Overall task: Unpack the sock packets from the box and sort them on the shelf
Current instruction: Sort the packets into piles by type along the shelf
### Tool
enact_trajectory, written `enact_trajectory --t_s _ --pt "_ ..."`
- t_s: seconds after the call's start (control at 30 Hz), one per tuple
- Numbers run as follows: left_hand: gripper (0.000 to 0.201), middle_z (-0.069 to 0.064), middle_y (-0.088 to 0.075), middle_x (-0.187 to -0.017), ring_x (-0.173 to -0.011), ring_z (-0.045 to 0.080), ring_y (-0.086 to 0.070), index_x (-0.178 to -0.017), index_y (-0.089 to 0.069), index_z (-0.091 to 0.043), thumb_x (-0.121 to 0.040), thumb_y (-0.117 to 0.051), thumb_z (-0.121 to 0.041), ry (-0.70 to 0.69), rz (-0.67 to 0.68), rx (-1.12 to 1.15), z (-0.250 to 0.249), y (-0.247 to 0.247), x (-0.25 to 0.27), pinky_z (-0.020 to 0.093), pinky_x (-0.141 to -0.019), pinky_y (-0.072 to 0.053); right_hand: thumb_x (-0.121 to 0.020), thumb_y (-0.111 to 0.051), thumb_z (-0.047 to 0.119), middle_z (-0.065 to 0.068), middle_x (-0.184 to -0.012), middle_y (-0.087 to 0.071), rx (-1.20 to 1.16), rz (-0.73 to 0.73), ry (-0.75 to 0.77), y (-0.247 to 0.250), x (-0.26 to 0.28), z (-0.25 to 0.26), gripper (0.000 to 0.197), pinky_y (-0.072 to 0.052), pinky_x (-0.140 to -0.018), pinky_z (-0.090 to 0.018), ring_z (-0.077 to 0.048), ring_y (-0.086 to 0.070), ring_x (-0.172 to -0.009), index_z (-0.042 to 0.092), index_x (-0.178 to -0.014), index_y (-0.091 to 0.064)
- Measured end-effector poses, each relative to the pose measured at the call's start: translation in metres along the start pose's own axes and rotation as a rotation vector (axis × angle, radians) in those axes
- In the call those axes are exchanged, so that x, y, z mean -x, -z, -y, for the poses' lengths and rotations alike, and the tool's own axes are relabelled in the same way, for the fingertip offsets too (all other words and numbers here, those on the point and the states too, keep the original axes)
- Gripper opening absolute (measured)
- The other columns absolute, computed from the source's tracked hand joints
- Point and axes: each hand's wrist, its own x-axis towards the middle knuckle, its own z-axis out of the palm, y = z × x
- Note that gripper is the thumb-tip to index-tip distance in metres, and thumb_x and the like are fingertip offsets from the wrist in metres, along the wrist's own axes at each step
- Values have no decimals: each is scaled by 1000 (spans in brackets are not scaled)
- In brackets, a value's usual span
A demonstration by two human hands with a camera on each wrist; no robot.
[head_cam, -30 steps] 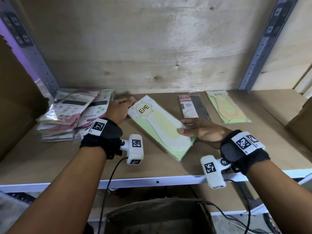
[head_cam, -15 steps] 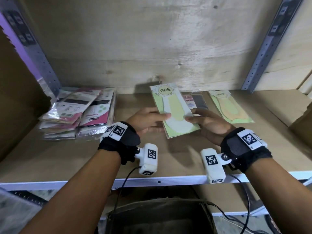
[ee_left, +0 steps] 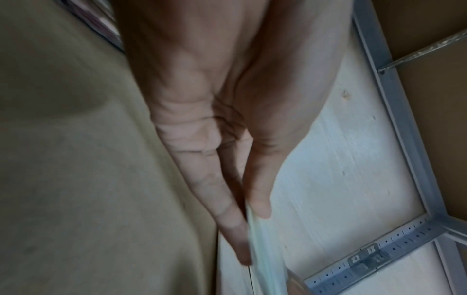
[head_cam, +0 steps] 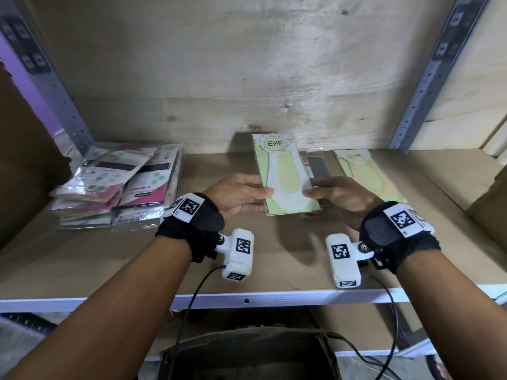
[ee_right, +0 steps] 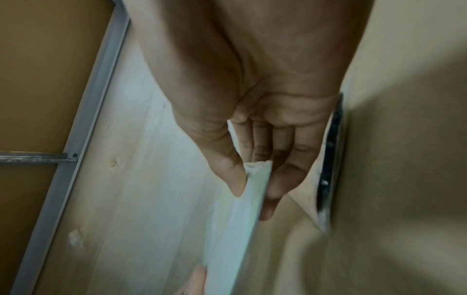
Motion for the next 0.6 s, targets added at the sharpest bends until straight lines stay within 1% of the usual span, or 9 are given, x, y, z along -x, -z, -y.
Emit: enact_trajectory --t_s 0.07,0.17,0.2,0.27,0.33,0.43,0.5,0.53,0.6 --pt "34 14 -70 -115 -82 13 -72 -128 -61 1 -94 -63 -5 -1 -37 -8 -7 -11 -11 20 -71 -59 -84 -71 3 -17 -108 -73 19 -71 5 9 -4 4 25 -57 -88 -47 -32 -71 -97 0 -109 -70" --pt "36 20 -67 -121 -83 18 -70 -128 -59 7 -92 -64 -2 -1 -112 -64 -24 -38 -37 21 -72 -60 -79 -77 7 -15 -102 -74 86 -204 27 34 -11 6 29 -60 -82 -44 -26 -71 -85 4 -107 -70" --pt "37 22 -66 -123 -89 22 -70 -128 -57 9 -92 -63 0 6 -124 -85 -32 -50 -48 22 -74 -60 -78 -78 5 -15 -100 -74 70 -238 34 47 -13 6 29 -61 -75 -41 -24 -72 -81 4 -105 -70" --pt "37 28 -62 -126 -112 32 -65 -130 -53 12 -95 -59 2 43 -114 -122 -43 -69 -65 27 -82 -57 -76 -78 1 -12 -92 -73 52 -312 37 65 -17 4 27 -59 -57 -31 -17 -72 -64 3 -100 -69" --pt "28 29 -60 -128 -122 37 -59 -123 -54 11 -96 -57 3 75 -115 -132 -48 -90 -83 29 -86 -54 -75 -80 3 -9 -86 -71 105 -403 32 84 -20 3 26 -57 -53 -28 -14 -69 -58 3 -99 -69" --pt "19 28 -65 -121 -110 37 -67 -105 -59 3 -89 -68 -3 14 -211 -310 -41 -121 -116 37 -86 -59 -75 -82 12 -10 -94 -72 225 -525 -3 114 -25 -4 24 -59 -65 -32 -19 -69 -71 11 -96 -71" --pt "30 26 -68 -113 -100 36 -71 -106 -62 9 -84 -74 -8 -4 -250 -385 -34 -136 -133 45 -86 -60 -73 -83 15 -10 -98 -72 299 -573 -27 129 -26 -8 33 -61 -71 -35 -21 -70 -75 10 -104 -73" --pt "37 25 -69 -109 -96 35 -72 -109 -62 10 -81 -77 -9 -3 -255 -397 -31 -144 -140 45 -84 -61 -73 -83 16 -10 -101 -72 331 -587 -40 136 -25 -9 36 -61 -76 -38 -23 -71 -79 10 -107 -72" --pt "47 23 -70 -106 -91 32 -73 -113 -60 10 -76 -80 -12 5 -256 -415 -26 -156 -152 44 -80 -62 -73 -83 18 -11 -111 -70 382 -602 -64 144 -23 -9 43 -57 -90 -43 -29 -69 -97 11 -113 -69"
